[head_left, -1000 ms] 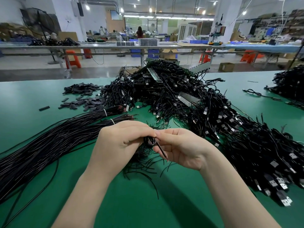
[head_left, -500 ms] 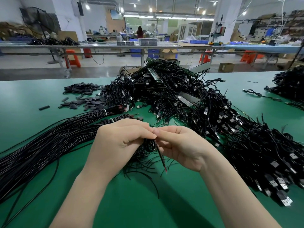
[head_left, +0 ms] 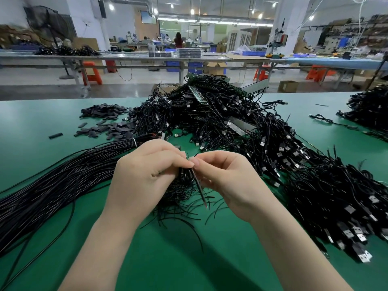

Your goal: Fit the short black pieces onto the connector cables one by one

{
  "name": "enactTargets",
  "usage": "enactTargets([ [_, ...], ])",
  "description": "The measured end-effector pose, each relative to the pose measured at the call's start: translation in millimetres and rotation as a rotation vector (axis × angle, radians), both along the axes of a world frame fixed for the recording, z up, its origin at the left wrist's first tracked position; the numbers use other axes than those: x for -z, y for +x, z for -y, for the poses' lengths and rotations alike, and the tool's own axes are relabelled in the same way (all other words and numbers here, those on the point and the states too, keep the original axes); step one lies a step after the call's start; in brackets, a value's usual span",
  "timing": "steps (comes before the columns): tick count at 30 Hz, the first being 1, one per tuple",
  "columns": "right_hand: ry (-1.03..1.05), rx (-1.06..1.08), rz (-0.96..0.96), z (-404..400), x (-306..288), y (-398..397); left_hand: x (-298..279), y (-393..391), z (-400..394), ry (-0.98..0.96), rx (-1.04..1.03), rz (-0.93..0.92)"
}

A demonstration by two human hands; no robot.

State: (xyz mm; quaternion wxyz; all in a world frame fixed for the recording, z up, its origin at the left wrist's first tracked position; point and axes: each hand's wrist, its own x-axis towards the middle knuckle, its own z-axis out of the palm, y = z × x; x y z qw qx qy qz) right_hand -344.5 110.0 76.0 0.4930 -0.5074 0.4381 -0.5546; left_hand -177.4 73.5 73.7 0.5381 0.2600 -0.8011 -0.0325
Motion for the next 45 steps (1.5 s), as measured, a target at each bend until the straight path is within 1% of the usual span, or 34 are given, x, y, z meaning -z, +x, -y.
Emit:
enactTargets([
  [1,-0.032,-0.01,0.007,-0.3,-0.8,0.2,-1.4,-0.3,-0.8,0.024,0.017,-0.023],
  [2,-0.071,-0.024,0.014,-0.8,-1.9,0.7,-3.0,-1.2,-1.8,0.094,0.048,-0.074],
  [4,-0.185,-0.015,-0.034,-1.8,-3.2,2.6,-8.2,-4.5,-6.2,0.378,0.176,-0.267],
  [6,-0.345,0.073,-0.156,-2.0,-3.3,5.1,-11.2,-7.8,-8.3,0.606,0.28,-0.434],
  [7,-0.437,0.133,-0.235,-1.1,-2.0,6.1,-11.0,-8.9,-8.2,0.703,0.321,-0.478],
  [8,-0.547,0.207,-0.357,0.4,-0.4,5.5,-10.2,-10.2,-7.7,0.812,0.357,-0.508],
  [10,-0.795,0.373,-0.691,4.1,4.5,2.0,-8.0,-12.5,-6.1,1.058,0.419,-0.54],
  [11,-0.9,0.427,-0.827,5.7,8.3,-0.1,-6.8,-13.9,-5.3,1.185,0.455,-0.545],
  [13,-1.026,0.462,-0.981,6.8,13.8,-3.0,-4.6,-15.9,-4.4,1.414,0.534,-0.549],
  [14,-1.074,0.471,-1.025,7.2,15.3,-3.9,-4.4,-16.5,-4.1,1.482,0.569,-0.569],
  [15,-1.102,0.48,-1.051,8.1,16.2,-5.7,-3.7,-16.1,-3.6,1.495,0.582,-0.586],
  [16,-1.105,0.475,-1.044,9.6,17.1,-8.2,-2.8,-15.5,-2.3,1.454,0.569,-0.594],
  [17,-1.054,0.453,-0.978,11.3,16.8,-9.9,-2.3,-14.7,-1.3,1.372,0.53,-0.602],
  [18,-0.935,0.425,-0.846,12.1,15.5,-11.6,-1.8,-13.1,-0.3,1.269,0.476,-0.619],
  [20,-0.52,0.318,-0.433,10.1,8.4,-10.9,-0.3,-9.8,3.1,1.069,0.352,-0.639],
  [21,-0.304,0.234,-0.246,8.9,5.8,-9.1,0.2,-8.6,4.2,0.975,0.298,-0.612],
  [22,-0.138,0.157,-0.138,8.3,4.6,-7.6,1.0,-8.3,4.6,0.891,0.268,-0.562],
  [23,-0.031,0.096,-0.095,8.1,5.6,-6.7,1.9,-9.1,4.3,0.828,0.266,-0.512],
  [25,0.068,0.013,-0.041,7.2,7.0,-3.8,4.1,-11.5,2.8,0.762,0.307,-0.447],
  [27,0.115,-0.022,0.049,7.6,7.2,-3.5,4.7,-11.5,2.6,0.748,0.333,-0.412],
  [30,0.175,-0.11,0.121,7.3,5.4,-6.1,4.1,-8.1,2.8,0.736,0.34,-0.352],
  [32,0.158,-0.13,0.137,6.1,3.3,-6.2,4.2,-8.4,2.9,0.735,0.349,-0.354],
  [33,0.115,-0.107,0.131,5.5,3.5,-5.7,4.2,-9.7,2.4,0.735,0.348,-0.372],
  [35,-0.009,-0.013,0.092,6.1,5.7,-3.3,4.2,-13.1,1.5,0.744,0.345,-0.431],
  [36,-0.101,0.056,0.015,6.0,6.9,-0.1,4.5,-14.5,1.1,0.759,0.342,-0.46],
  [37,-0.236,0.167,-0.142,6.5,9.5,2.1,4.4,-15.1,0.6,0.796,0.341,-0.485],
  [38,-0.416,0.309,-0.377,7.8,12.6,3.2,3.9,-14.9,0.3,0.872,0.35,-0.511],
  [39,-0.626,0.422,-0.629,8.9,15.5,3.9,2.7,-14.0,-0.5,0.998,0.377,-0.535],
  [40,-0.83,0.477,-0.838,9.4,17.2,3.7,1.0,-12.8,-0.9,1.151,0.421,-0.547],
  [41,-0.992,0.489,-0.985,9.7,19.3,2.8,-0.7,-11.2,-1.4,1.292,0.459,-0.54],
  [42,-1.083,0.471,-1.053,10.1,20.3,2.0,-2.1,-9.5,-1.3,1.39,0.474,-0.53],
  [43,-1.104,0.453,-1.06,11.1,20.4,0.7,-2.2,-8.1,-0.5,1.429,0.469,-0.527],
  [44,-1.073,0.433,-1.021,12.0,19.1,-0.8,-1.8,-8.0,0.4,1.416,0.464,-0.541],
  [45,-0.991,0.415,-0.94,11.6,17.1,-1.7,-1.6,-9.3,0.1,1.36,0.463,-0.566],
])
